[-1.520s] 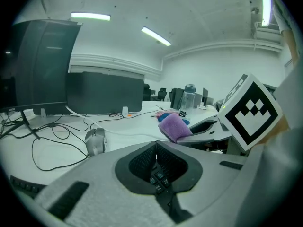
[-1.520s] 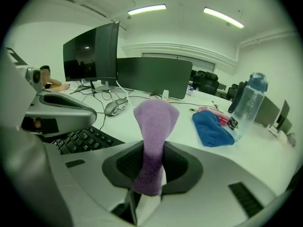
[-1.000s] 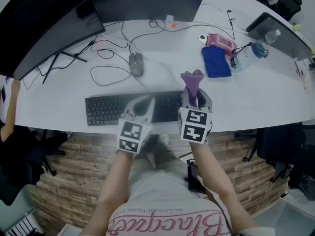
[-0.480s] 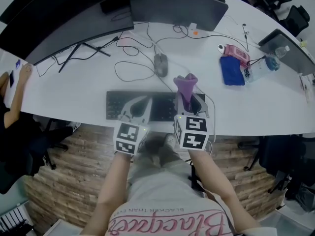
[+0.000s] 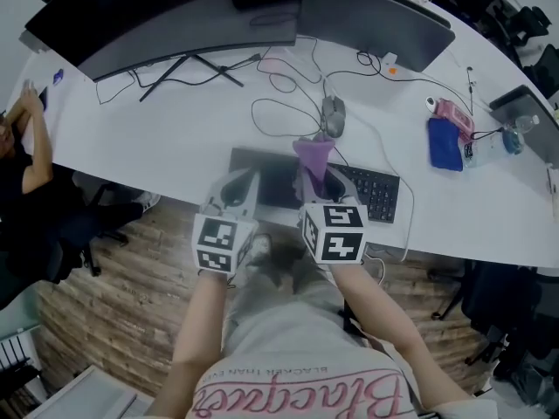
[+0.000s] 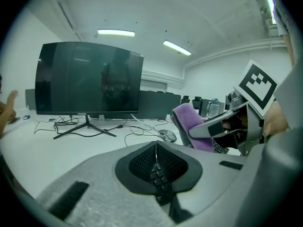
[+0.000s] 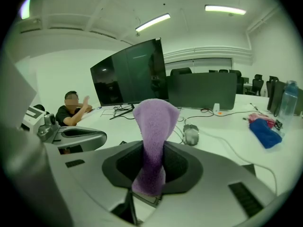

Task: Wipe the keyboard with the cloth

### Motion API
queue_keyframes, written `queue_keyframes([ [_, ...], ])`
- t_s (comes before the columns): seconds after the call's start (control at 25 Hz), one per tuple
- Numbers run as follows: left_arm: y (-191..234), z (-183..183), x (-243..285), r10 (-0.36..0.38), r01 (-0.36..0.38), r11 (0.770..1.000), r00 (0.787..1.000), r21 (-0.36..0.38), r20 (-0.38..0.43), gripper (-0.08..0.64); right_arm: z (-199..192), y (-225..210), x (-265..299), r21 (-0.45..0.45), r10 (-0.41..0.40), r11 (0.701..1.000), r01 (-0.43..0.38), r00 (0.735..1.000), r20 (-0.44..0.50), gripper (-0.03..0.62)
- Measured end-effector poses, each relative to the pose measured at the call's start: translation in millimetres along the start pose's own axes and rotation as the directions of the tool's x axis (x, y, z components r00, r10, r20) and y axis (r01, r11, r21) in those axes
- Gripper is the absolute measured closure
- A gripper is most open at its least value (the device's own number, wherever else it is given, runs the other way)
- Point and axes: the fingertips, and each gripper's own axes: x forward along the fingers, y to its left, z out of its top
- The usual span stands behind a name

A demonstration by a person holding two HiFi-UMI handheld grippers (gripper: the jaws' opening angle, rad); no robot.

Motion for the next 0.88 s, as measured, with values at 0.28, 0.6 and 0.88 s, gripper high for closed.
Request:
queue_keyframes([
  [0.28, 45.2, -15.3, -30.1, 0.065, -0.065, 0.997, 0.998, -0.035, -0.012, 0.554, -14.6, 79.7, 25.1, 0.086, 0.231, 0.97, -0.226, 0.971, -0.056, 0.5],
  [0.6, 76.9, -28.4, -44.9, 0.081, -0.082, 0.995, 0.996, -0.048, -0.028, 0.554, -39.7, 135.2, 46.2, 0.197, 0.349, 0.928, -0.318, 0.925, -0.151, 0.5],
  [0.88, 97.8, -40.6, -52.7, 0.074, -0.077, 0.996, 0.996, -0.055, -0.047, 0.554, -68.0, 179.1, 62.4, 0.32, 0.458, 0.869, -0.377, 0.858, -0.234, 0.5],
])
